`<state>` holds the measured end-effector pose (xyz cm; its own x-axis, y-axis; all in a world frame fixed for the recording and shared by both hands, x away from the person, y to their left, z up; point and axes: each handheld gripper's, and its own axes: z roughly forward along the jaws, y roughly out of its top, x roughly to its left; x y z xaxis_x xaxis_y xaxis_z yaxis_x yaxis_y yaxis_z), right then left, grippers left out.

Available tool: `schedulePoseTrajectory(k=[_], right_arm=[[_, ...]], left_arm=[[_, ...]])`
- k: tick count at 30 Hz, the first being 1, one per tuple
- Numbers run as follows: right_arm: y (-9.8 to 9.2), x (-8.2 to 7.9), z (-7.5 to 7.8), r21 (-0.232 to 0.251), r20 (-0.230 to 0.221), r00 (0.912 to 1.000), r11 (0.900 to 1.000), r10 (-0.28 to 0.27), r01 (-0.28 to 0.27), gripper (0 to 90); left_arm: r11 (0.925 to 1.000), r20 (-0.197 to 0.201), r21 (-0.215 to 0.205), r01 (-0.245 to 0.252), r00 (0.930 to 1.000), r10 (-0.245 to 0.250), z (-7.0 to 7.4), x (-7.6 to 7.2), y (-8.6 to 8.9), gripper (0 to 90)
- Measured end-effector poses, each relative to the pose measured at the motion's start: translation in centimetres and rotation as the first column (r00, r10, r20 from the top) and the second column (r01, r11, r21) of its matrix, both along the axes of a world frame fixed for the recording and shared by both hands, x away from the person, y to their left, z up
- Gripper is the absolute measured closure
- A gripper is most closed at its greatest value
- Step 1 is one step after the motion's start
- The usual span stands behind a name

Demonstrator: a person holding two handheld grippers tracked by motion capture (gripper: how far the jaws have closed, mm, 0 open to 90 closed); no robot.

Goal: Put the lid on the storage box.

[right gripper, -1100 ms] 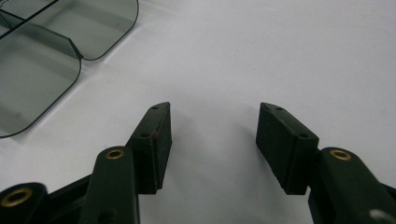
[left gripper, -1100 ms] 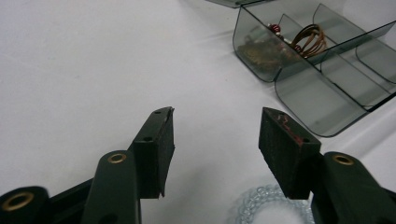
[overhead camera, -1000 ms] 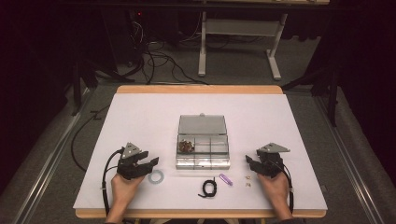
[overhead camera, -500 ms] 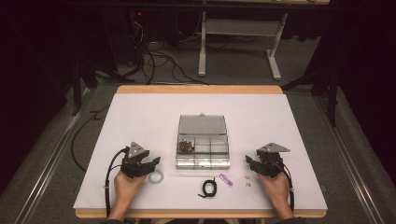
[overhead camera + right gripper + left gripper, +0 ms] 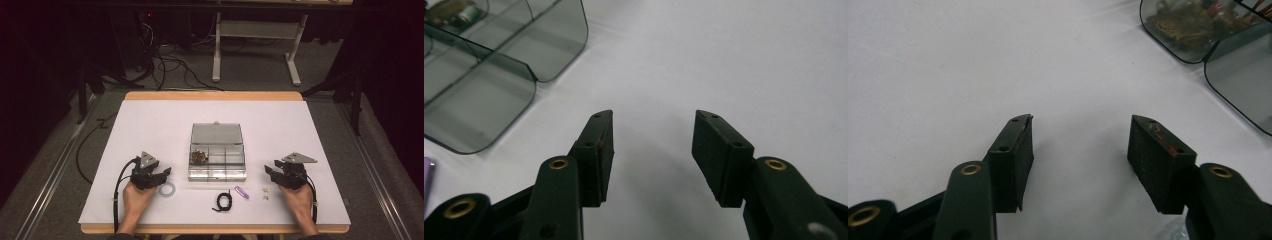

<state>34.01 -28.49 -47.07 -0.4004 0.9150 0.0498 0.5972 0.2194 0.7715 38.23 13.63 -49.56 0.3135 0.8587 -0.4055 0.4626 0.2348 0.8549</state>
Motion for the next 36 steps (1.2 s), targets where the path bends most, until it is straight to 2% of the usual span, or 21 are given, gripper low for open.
schedulePoseTrajectory(k=[7, 14, 20, 32, 36], right_arm=[[0.2, -0.9, 1.2, 0.065, -0.003, 0.9993, 0.997, 0.036, -0.036, 59.9], [1.7, -2.2, 1.9, 0.101, 0.024, 0.9929, 0.988, 0.117, -0.119, 67.5], [3.7, -3.2, 2.5, 0.098, 0.041, 0.9766, 0.972, 0.211, -0.214, 71.8], [7.3, -4.1, 2.1, 0.092, 0.028, 0.9438, 0.939, 0.329, -0.330, 74.7], [8.6, -4.4, 1.8, 0.072, 0.015, 0.9269, 0.924, 0.375, -0.375, 74.7]], left_arm=[[1.0000, 0.003, -0.006, 0.004, 1.0000, -0.004, -0.1, -0.1, 0.0, 41.9], [1.0000, 0.002, -0.006, 0.008, 1.0000, -0.008, -0.1, -0.1, 0.0, 40.4], [0.9999, 0.003, -0.010, 0.006, 1.0000, -0.006, -0.1, -0.1, 0.0, 40.4], [0.9999, 0.004, -0.010, 0.005, 1.0000, -0.005, -0.1, -0.1, 0.0, 40.1], [0.9999, 0.005, -0.010, 0.005, 1.0000, -0.005, -0.1, -0.1, 0.0, 40.0]])
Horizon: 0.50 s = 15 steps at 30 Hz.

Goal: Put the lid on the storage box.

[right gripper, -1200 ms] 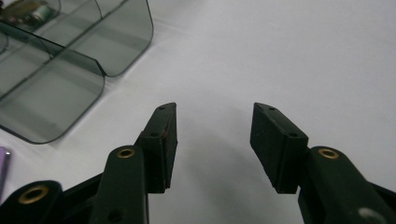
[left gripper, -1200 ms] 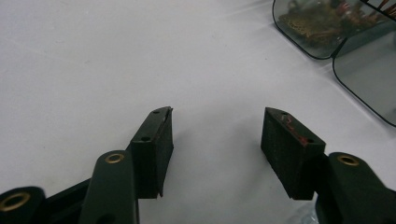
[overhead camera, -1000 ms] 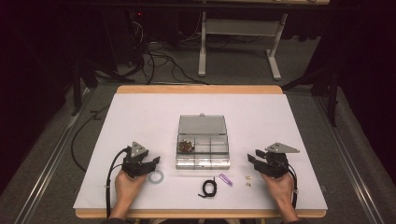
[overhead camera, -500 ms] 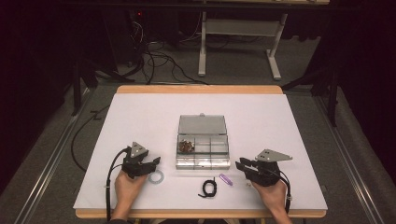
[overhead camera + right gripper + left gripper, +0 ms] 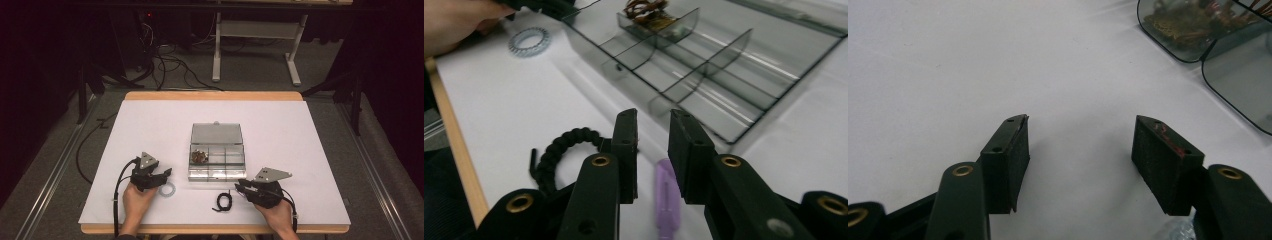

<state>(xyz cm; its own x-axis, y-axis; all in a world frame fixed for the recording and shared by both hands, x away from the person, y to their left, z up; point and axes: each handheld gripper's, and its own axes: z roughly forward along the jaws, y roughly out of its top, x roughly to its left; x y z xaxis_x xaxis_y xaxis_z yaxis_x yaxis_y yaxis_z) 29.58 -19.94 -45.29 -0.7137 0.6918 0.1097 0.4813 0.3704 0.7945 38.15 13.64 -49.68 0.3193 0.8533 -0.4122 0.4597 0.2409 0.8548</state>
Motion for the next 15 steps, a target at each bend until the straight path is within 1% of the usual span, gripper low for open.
schedulePoseTrajectory(k=[8, 11, 15], right_arm=[[1.7, -0.1, -0.6, -0.018, -0.019, 0.9982, 0.998, 0.058, -0.058, 74.0], [2.3, -0.1, -0.6, -0.036, -0.022, 0.9969, 0.996, 0.075, -0.076, 73.5], [2.7, 0.0, -1.0, -0.054, -0.038, 0.9957, 0.995, 0.084, -0.086, 73.2]], left_arm=[[1.0000, 0.000, 0.000, -0.001, 1.0000, 0.001, 0.0, 0.0, 0.0, 39.9], [1.0000, 0.000, 0.001, -0.001, 1.0000, 0.001, 0.0, 0.0, 0.0, 39.9], [1.0000, 0.001, 0.002, -0.001, 1.0000, 0.001, 0.0, 0.0, 0.0, 39.8]])
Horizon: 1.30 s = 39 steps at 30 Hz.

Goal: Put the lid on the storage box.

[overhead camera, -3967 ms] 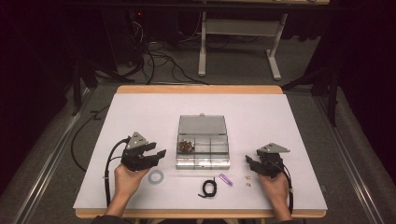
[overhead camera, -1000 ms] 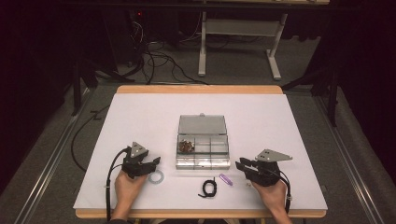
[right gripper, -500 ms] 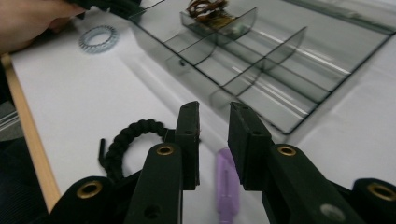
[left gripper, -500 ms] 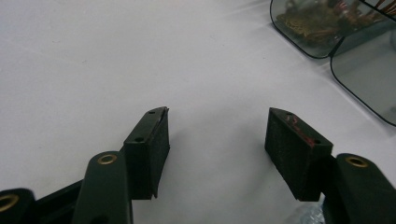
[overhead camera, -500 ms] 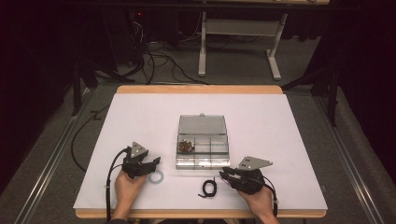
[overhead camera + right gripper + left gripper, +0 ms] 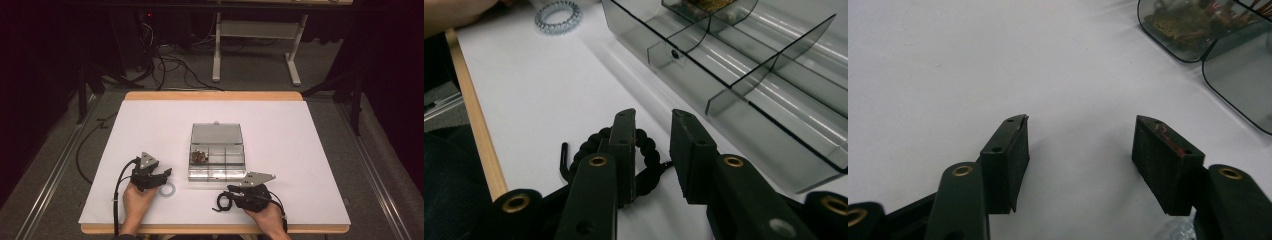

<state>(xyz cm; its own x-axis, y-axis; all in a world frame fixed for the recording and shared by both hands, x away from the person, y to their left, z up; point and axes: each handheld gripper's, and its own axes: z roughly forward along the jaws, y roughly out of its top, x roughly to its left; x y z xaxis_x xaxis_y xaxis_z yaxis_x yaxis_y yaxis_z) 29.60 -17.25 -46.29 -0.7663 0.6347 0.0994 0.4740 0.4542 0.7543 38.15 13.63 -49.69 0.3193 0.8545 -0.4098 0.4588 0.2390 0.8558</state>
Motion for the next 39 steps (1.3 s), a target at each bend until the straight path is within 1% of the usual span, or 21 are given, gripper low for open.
schedulePoseTrajectory(k=[4, 7, 9, 10, 15, 25, 27, 30, 36, 39], right_arm=[[-0.1, 0.1, -0.5, -0.003, -0.026, 0.9996, 1.000, -0.008, 0.008, 73.1], [-0.1, 0.3, -0.9, -0.022, -0.033, 0.9995, 1.000, -0.003, 0.002, 73.5], [-0.1, 0.3, -1.0, -0.022, -0.042, 0.9991, 1.000, -0.007, 0.006, 74.4], [-0.1, 0.3, -1.1, -0.026, -0.035, 0.9994, 1.000, -0.001, 0.000, 75.2], [0.0, 0.2, -1.1, -0.045, -0.030, 0.9995, 0.999, 0.009, -0.010, 79.6], [0.2, -0.1, -1.3, -0.053, -0.001, 0.9999, 0.999, 0.011, -0.011, 84.8], [0.3, -0.1, -1.3, -0.053, 0.010, 0.9998, 0.999, 0.014, -0.014, 85.2], [0.2, -0.1, -1.2, -0.043, 0.011, 0.9999, 0.999, 0.009, -0.009, 86.0], [0.1, -0.2, -0.7, -0.045, 0.021, 0.9997, 0.999, 0.009, -0.008, 86.8], [0.0, -0.3, -0.5, -0.047, 0.036, 0.9993, 0.999, 0.012, -0.010, 86.9]], left_arm=[[1.0000, 0.000, 0.001, -0.001, 1.0000, 0.001, 0.0, 0.0, 0.0, 39.6], [1.0000, 0.001, 0.000, -0.002, 1.0000, 0.002, 0.0, 0.0, 0.0, 39.5], [1.0000, 0.001, 0.001, -0.002, 1.0000, 0.002, 0.0, 0.0, 0.0, 39.4], [1.0000, 0.001, 0.001, -0.002, 1.0000, 0.002, 0.0, 0.0, 0.0, 39.4], [1.0000, 0.001, 0.001, -0.003, 1.0000, 0.003, 0.0, 0.0, 0.0, 39.1], [1.0000, 0.001, 0.002, -0.005, 1.0000, 0.005, 0.0, 0.0, 0.0, 38.3], [1.0000, 0.001, 0.001, -0.005, 1.0000, 0.005, 0.0, 0.0, 0.0, 38.2], [1.0000, 0.001, 0.001, -0.006, 1.0000, 0.006, 0.0, 0.0, 0.0, 37.9], [1.0000, 0.000, 0.001, -0.006, 1.0000, 0.006, 0.0, 0.0, 0.0, 37.7], [1.0000, 0.000, 0.001, -0.007, 1.0000, 0.007, 0.0, 0.0, 0.0, 37.6]])
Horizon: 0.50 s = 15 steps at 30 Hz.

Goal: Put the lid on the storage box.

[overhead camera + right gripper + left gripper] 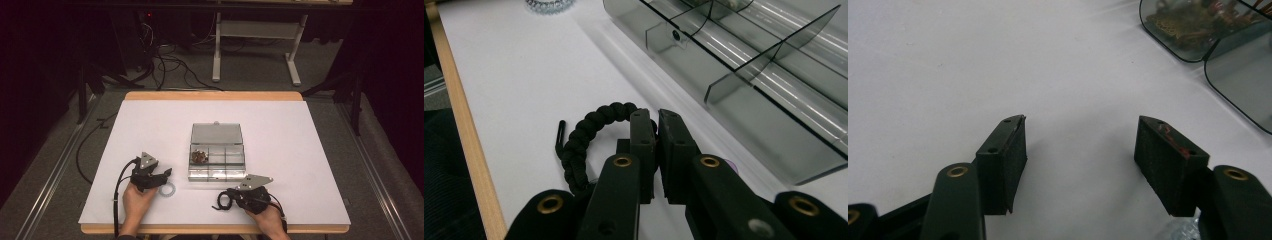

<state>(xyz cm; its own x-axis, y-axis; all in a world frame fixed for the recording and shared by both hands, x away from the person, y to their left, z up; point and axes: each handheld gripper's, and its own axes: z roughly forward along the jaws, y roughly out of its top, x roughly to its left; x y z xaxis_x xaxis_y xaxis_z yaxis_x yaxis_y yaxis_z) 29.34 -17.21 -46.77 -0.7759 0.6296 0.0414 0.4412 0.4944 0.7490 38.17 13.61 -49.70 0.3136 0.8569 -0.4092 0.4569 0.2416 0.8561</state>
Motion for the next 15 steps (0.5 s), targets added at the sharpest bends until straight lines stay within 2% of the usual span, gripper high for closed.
schedulePoseTrajectory(k=[15], right_arm=[[-0.43, -0.03, 0.64, 0.011, 0.021, 0.9997, 1.000, -0.012, 0.012, 87.2]], left_arm=[[1.0000, 0.000, 0.000, 0.000, 1.0000, 0.000, 0.00, 0.00, 0.00, 37.4]])
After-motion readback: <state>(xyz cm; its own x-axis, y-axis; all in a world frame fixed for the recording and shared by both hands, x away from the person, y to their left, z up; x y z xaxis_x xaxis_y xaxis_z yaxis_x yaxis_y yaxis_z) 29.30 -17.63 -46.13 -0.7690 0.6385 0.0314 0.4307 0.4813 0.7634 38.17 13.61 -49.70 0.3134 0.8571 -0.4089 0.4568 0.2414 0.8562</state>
